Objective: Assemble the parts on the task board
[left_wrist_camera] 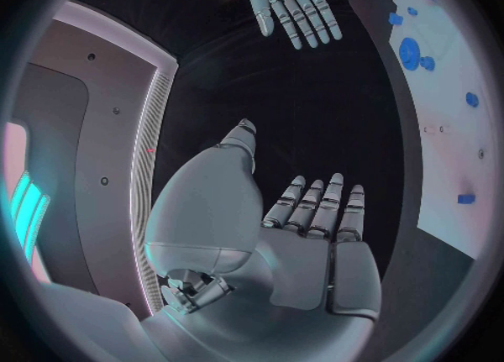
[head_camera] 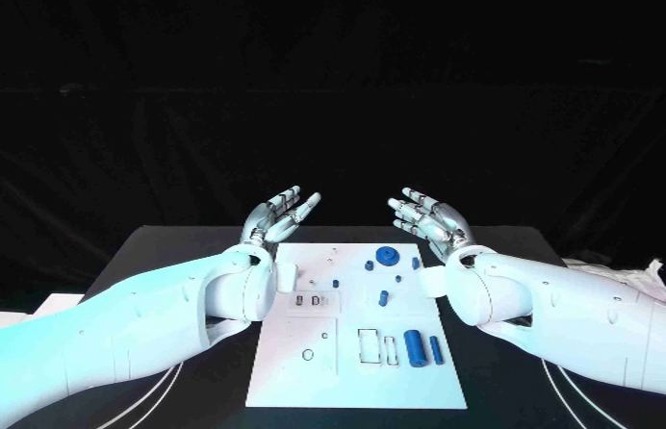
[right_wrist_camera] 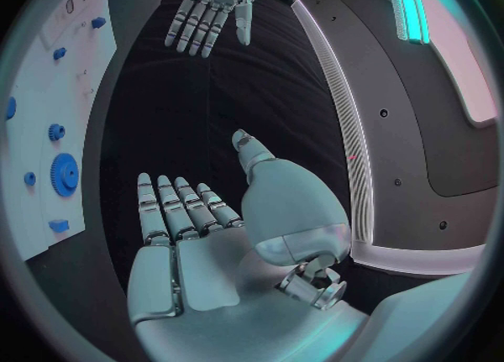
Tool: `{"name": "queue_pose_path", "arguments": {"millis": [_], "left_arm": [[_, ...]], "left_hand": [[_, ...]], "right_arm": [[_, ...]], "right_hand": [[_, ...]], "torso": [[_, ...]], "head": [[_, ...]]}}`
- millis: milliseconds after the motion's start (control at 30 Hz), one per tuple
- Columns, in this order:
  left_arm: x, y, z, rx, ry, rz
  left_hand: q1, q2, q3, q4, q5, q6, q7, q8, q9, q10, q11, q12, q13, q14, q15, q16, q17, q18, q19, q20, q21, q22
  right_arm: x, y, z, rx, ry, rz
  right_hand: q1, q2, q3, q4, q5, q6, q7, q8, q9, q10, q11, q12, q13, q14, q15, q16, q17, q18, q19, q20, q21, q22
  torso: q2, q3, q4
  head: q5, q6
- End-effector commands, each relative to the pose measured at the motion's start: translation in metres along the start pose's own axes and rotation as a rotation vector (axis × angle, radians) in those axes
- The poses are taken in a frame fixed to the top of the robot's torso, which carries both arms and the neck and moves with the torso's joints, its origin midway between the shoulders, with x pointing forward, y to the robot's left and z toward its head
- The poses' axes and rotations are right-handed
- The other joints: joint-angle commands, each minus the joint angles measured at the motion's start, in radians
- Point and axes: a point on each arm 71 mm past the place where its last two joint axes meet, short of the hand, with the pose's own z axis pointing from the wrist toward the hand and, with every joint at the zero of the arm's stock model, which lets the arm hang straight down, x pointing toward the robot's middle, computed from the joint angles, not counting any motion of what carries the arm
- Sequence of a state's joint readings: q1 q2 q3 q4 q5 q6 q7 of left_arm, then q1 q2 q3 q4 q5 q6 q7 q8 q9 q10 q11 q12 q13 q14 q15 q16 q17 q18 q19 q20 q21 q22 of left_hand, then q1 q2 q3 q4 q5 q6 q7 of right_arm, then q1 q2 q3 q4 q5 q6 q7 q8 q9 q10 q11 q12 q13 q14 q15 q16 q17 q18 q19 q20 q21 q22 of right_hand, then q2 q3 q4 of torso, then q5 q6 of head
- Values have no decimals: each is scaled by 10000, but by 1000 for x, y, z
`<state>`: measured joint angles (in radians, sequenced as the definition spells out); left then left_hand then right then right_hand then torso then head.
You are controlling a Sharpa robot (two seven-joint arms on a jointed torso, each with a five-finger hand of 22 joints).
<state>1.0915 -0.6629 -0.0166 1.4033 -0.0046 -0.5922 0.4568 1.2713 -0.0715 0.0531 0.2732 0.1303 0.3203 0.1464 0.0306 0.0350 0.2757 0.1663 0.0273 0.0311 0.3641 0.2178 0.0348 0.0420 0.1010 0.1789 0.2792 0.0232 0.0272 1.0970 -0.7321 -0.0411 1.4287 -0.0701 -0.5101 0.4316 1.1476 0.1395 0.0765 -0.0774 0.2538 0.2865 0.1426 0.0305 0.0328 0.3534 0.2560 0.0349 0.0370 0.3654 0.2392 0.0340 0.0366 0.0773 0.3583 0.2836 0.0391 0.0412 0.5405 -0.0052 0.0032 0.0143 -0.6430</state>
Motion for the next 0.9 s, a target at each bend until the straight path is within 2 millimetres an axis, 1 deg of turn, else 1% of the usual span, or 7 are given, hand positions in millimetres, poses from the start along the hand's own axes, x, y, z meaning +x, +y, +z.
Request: {"name": "queue_pose_path", "arguments": {"millis": [33,133,267,333,367,433,900], "left_arm": [[6,-1,1,-25,789,-203],[6,-1,1,-25,789,-203],[6,-1,1,-25,789,-203],[6,-1,1,-25,789,-203],[-2,-3,0,241,927,-196],[-2,-3,-1,265,958,-177],[-4,-14,-16,192,1466,-368]], "left_hand": [[479,145,50,108,52,354,670,89,40,398,146,88,48,471,89,131,64,79,259,158,141,62],[550,367,36,19,33,1214,890,244,131,1396,428,239,137,1874,150,434,229,213,1172,119,413,215],[704,623,-51,-171,25,3263,1071,637,310,4335,649,747,348,4675,-171,1291,559,590,4764,108,1721,864],[746,715,-124,-251,26,4222,1066,784,363,5622,503,963,394,5448,-392,1576,677,782,5567,66,2149,1022],[761,751,-156,-282,25,4754,1052,871,396,5875,424,1017,390,5746,-482,1681,746,813,5863,34,2302,1077],[786,801,-220,-334,23,5367,971,986,418,6357,301,1127,411,6313,-649,1910,919,830,6369,-109,2564,1173],[869,993,-555,-462,25,6246,708,1026,340,7662,-87,1358,566,7980,-1179,2642,2042,828,7813,-659,3235,1418]], "right_arm": [[14,-2,3,278,2318,-40],[15,-3,5,380,2761,-114],[15,-4,6,474,3129,-184],[15,-4,6,490,3190,-196],[-10,12,15,-1559,2466,-4902],[-12,14,15,-1780,2488,-5458],[-19,38,19,-2501,2393,-8711]], "right_hand": [[1600,174,455,-1086,-1106,1884,1455,279,171,2620,-30,379,193,2824,-103,412,202,549,2133,73,488,246],[1891,140,641,-1472,-1154,3974,1197,637,335,5332,-421,1083,372,5430,-578,1061,390,1006,4098,49,1127,494],[1899,96,1091,-1907,-1221,5864,925,833,381,6422,-739,1187,250,6660,-978,1245,397,1094,4964,-227,1473,529],[1749,22,1281,-2030,-1242,6088,888,766,343,6659,-807,1051,239,6942,-1056,1156,367,1083,5177,-317,1514,488],[1680,-26,1355,-2063,-1261,6169,869,728,332,6739,-838,979,239,7041,-1073,1104,354,1084,5245,-343,1516,462],[1621,-120,1464,-2091,-1278,6293,823,676,330,6867,-887,879,240,7221,-1113,1046,350,1096,5377,-394,1536,431],[1362,-729,1606,-2027,-1044,7112,503,531,366,8244,-1336,713,333,9192,-1763,1380,935,1081,7015,-1098,2381,651]], "torso": [[-1,-1,1],[-1,-1,1],[-1,-1,1],[-1,-1,1],[245,-21,35],[313,-17,60],[904,46,282]], "head": [[3,0],[3,0],[3,0],[3,0],[-271,166],[-303,202],[-435,395]]}}
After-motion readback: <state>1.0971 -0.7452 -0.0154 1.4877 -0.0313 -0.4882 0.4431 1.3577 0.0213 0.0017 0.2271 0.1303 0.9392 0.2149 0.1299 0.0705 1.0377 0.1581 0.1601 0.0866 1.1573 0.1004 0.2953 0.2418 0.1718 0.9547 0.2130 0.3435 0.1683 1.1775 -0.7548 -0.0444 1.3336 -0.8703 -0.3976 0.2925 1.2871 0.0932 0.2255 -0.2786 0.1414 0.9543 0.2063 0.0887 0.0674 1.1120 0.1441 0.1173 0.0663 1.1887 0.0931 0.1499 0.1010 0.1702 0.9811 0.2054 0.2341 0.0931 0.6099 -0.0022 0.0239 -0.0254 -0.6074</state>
